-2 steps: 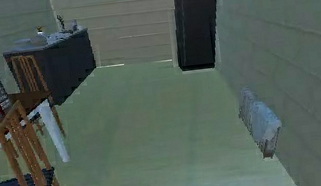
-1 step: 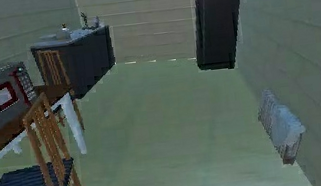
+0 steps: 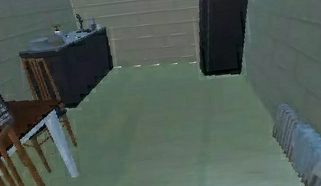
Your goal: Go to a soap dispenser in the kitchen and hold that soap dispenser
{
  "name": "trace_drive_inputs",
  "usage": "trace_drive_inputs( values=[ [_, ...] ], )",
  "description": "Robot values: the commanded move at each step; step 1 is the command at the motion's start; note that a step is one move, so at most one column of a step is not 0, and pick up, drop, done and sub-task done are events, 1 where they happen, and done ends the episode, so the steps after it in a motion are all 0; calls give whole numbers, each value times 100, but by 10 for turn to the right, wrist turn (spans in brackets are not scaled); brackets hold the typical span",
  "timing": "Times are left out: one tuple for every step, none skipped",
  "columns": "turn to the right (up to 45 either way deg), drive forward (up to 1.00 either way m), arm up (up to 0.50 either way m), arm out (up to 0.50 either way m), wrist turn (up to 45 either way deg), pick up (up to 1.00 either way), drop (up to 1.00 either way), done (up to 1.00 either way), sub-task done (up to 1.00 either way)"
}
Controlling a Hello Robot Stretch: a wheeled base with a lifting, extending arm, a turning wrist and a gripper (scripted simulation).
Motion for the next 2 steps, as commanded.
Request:
trace_drive_inputs(
  values=[
    [60,0,0,0,0,0,0,0,0],
    [0,90,0,0,0,0,0,0,0]
  ],
)
